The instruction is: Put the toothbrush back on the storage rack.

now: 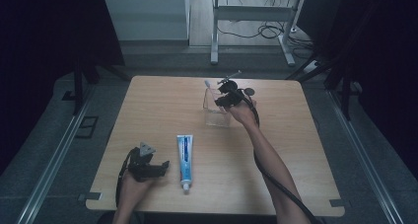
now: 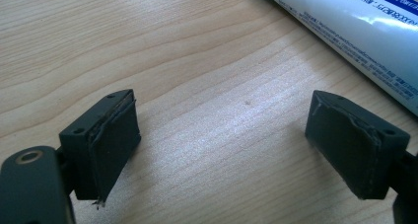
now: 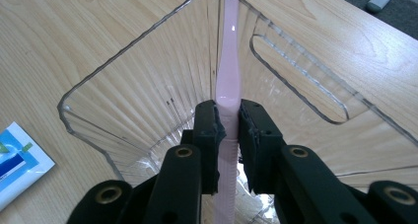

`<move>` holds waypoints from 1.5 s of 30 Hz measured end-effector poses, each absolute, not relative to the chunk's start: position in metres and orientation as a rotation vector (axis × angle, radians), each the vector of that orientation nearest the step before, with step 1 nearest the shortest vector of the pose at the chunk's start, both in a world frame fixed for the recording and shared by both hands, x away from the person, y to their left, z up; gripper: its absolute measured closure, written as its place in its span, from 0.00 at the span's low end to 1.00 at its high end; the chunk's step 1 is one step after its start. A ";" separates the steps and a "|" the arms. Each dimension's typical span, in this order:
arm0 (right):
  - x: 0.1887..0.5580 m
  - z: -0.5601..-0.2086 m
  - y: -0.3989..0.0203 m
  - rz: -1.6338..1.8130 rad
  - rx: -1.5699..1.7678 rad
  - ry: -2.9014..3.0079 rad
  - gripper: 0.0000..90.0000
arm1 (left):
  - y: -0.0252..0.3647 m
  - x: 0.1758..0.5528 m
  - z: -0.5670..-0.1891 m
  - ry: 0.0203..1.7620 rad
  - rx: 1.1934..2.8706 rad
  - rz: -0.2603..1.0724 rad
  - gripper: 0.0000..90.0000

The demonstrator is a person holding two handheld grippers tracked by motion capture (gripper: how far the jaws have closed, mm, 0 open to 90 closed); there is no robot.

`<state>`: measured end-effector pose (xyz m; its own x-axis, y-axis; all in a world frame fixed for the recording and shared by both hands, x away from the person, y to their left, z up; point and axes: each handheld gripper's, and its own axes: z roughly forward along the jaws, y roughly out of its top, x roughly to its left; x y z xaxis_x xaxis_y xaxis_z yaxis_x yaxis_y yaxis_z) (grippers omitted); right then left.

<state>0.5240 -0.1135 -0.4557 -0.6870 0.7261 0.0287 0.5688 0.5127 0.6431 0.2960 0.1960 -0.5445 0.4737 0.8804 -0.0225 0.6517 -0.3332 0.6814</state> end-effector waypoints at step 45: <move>0.476 -0.411 -0.145 1.090 1.012 2.473 0.42 | 0.196 0.296 -0.545 1.264 2.093 0.469 0.14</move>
